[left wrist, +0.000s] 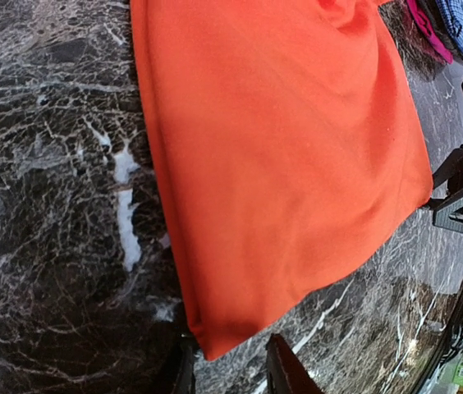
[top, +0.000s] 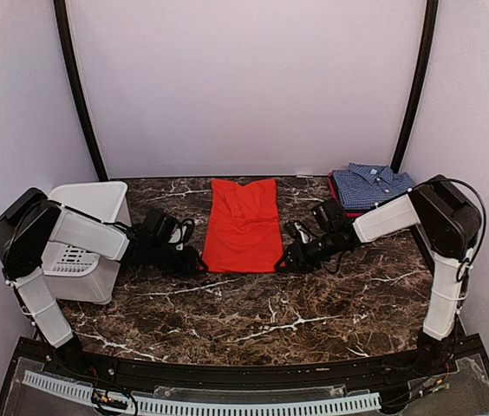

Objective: Fold and stack the mixed laundry pile
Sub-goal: Pick up the 2/3-rectangle-folded T-shirt from the center of the board, then fold the 2/3-rectangle-folded T-shirt at the center of the board.

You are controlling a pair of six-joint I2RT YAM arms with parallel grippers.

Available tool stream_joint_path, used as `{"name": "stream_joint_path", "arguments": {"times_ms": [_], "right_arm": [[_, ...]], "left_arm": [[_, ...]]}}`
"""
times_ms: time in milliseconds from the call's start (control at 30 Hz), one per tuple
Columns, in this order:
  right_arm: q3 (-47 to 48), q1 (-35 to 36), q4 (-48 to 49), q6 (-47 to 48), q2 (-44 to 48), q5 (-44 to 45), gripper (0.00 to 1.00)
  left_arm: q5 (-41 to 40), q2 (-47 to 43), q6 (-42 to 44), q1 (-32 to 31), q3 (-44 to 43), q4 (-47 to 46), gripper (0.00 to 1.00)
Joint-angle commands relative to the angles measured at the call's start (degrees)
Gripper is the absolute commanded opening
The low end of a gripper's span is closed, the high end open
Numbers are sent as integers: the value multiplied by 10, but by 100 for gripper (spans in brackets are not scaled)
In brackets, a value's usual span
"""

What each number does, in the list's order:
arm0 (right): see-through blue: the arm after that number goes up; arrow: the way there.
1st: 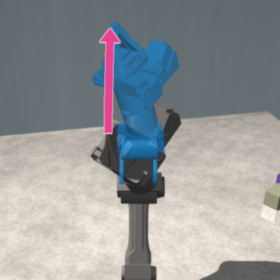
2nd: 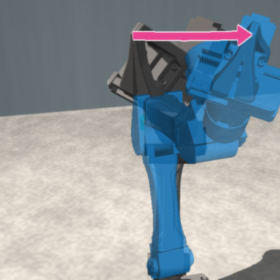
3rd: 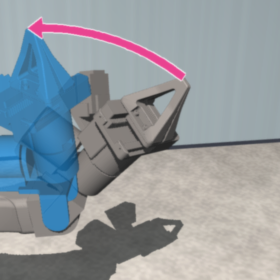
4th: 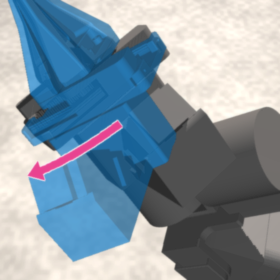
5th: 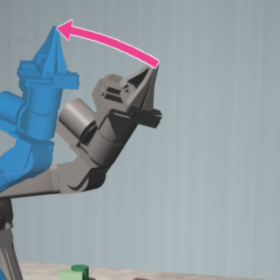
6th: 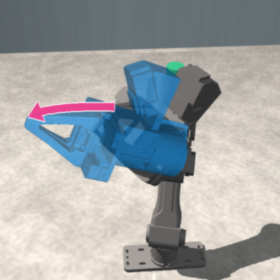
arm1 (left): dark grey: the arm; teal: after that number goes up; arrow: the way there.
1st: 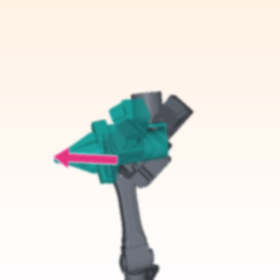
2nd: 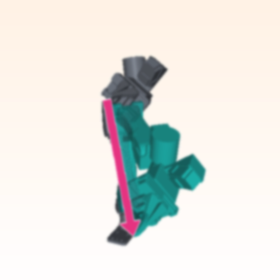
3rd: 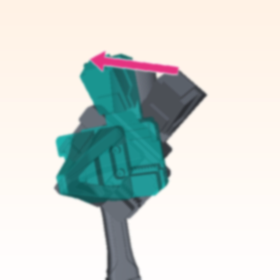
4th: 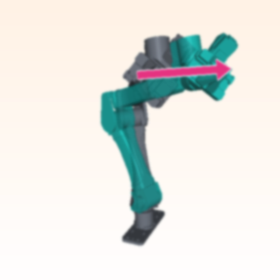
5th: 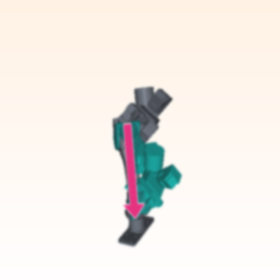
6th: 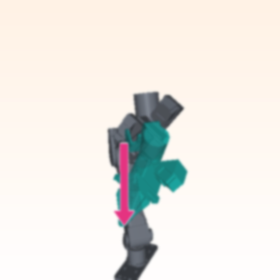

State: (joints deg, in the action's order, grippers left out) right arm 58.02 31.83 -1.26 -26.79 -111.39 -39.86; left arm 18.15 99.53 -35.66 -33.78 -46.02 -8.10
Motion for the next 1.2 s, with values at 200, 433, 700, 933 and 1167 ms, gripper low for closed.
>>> {"name": "stream_joint_path", "arguments": {"times_ms": [200, 433, 700, 933, 1167], "right_arm": [[25, 3, 2, 1, -22, 25, 1], [-49, 25, 9, -10, 67, 23, 0], [-187, 114, 49, -100, 215, 40, 0], [-152, 123, -48, -95, 304, 90, 0], [-30, 51, -126, -30, 265, 105, 0]], "left_arm": [[5, 19, 12, -3, -18, -19, 2], [19, -53, 12, -37, 26, -1, 0], [11, -221, -67, -135, 140, 43, 0], [-40, -344, -83, -146, 128, 120, 0], [-102, -291, -31, -90, 2, 180, 0]]}}
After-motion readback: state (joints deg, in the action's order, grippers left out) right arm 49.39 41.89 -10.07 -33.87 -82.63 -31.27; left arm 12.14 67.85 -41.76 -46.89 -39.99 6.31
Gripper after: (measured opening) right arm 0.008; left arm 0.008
